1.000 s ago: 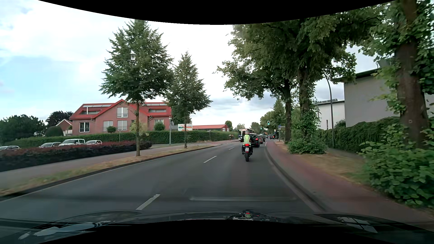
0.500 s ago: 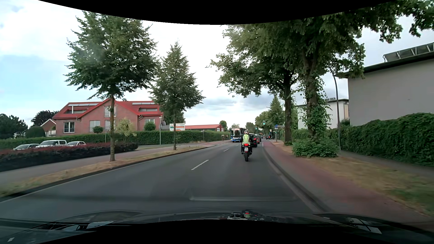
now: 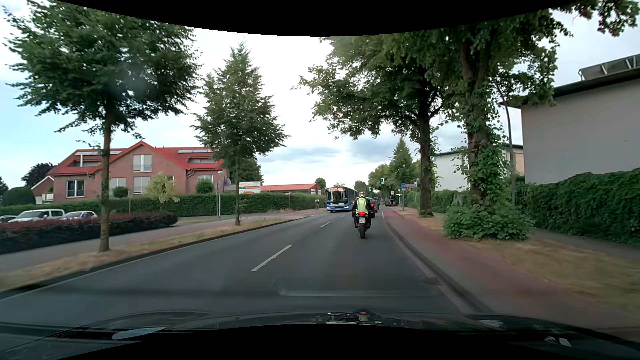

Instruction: Follow the waypoints while adhering to traffic rules and regulations

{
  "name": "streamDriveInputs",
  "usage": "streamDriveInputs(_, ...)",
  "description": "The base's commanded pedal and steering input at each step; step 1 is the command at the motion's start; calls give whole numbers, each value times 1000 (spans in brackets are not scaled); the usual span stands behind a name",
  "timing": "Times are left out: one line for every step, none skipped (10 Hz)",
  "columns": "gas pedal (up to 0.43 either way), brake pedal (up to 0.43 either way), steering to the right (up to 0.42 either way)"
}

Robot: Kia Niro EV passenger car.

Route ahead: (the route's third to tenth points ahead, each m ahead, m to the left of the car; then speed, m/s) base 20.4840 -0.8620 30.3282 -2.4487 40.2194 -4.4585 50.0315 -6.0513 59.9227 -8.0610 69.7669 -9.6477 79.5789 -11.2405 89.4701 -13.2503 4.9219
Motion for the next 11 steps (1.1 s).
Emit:
streamDriveInputs(118, 0, 49)
streamDriveInputs(79, 0, 49)
streamDriveInputs(79, 0, 49)
streamDriveInputs(79, 0, 49)
streamDriveInputs(87, 0, 49)
streamDriveInputs(110, 0, 49)
streamDriveInputs(110, 0, 49)
streamDriveInputs(110, 0, 49)
streamDriveInputs(110, 0, 49)
streamDriveInputs(110, 0, 49)
streamDriveInputs(110, 0, 49)
